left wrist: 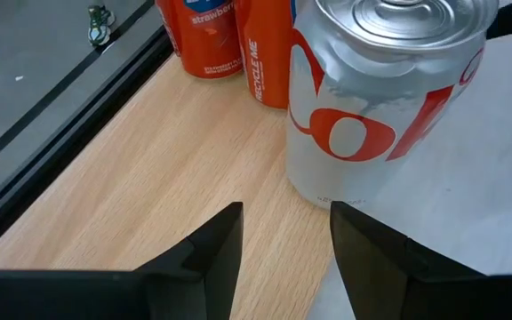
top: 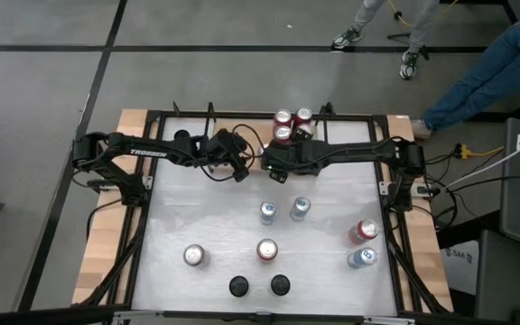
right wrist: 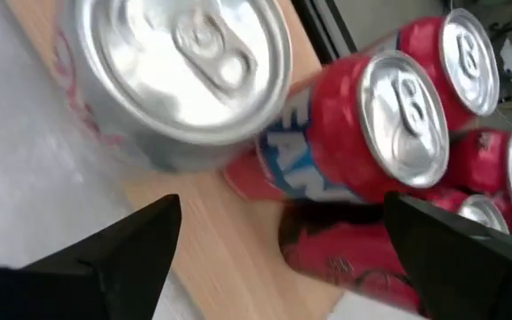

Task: Place canned beverage on shelf
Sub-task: Put the red and silver soda can on the shelf

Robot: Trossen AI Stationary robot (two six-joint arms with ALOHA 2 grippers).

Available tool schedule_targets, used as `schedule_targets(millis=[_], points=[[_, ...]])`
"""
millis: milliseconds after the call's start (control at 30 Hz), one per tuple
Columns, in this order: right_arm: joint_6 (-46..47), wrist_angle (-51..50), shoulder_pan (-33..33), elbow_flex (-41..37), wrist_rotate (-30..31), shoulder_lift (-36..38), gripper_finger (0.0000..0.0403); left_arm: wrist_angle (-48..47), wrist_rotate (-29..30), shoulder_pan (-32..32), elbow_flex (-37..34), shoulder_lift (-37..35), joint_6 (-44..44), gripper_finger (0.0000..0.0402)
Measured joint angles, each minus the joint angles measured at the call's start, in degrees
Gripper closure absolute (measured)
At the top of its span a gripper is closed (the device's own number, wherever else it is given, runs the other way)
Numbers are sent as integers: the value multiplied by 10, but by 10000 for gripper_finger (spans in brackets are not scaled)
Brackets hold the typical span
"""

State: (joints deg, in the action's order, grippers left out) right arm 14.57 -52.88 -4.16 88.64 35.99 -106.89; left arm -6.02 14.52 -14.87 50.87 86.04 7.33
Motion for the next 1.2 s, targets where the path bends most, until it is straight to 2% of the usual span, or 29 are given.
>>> schedule_targets(millis=[367, 733, 933, 1200], points=[[-45, 105, -8, -22, -6, 0, 23, -9, -18, 0, 0, 0, -4, 239], [-45, 92, -11, -22, -12, -1, 23, -23, -21, 1, 0, 0, -4, 239], [-44, 90, -11, -18, -85, 7, 23, -28, -22, 3, 0, -8, -4, 239], [-45, 110, -11, 5, -85, 9, 23, -57, -6, 4, 0, -45, -4, 239]])
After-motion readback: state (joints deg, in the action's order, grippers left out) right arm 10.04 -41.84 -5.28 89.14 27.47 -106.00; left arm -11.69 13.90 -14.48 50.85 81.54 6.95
